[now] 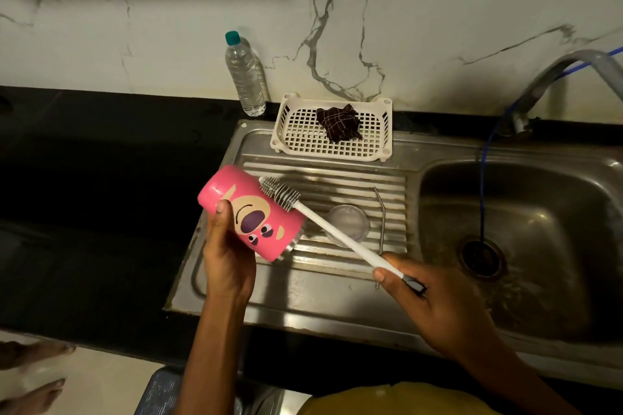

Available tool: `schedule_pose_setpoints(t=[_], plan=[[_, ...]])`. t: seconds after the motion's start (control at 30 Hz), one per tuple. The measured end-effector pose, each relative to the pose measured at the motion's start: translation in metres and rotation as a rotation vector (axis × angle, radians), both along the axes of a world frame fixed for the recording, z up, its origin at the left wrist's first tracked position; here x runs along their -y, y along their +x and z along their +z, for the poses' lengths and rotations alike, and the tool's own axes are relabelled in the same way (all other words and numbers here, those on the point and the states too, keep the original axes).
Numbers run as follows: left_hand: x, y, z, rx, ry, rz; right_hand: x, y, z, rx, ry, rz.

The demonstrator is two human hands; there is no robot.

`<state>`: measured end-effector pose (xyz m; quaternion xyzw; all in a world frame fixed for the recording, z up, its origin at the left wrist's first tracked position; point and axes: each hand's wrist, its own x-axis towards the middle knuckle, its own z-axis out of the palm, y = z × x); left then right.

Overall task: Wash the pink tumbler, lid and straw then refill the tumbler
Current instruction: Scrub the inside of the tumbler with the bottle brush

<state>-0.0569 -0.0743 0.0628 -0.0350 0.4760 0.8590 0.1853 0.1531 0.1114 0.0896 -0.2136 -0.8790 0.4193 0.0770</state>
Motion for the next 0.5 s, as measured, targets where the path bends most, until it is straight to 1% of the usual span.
schedule_pose_setpoints(t=[0.13,0.33,0.5], plan=[[-0.0007,-0.0008,-0.0001,-0.056,-0.038,0.033,0.0057,0.0042,-0.0023,-0.039,-0.075,0.037],[-0.0046,0.0029,0.0014,-0.021,-0.073,0.007,0.0085,0.0052,-0.0018,-0.088,-0.104,0.024],[-0.0090,0.0037,-0.0041,-0.019,-0.155,-0.015,0.0091,-0.0040,-0.0046,-0.077,-0.141,-0.062]])
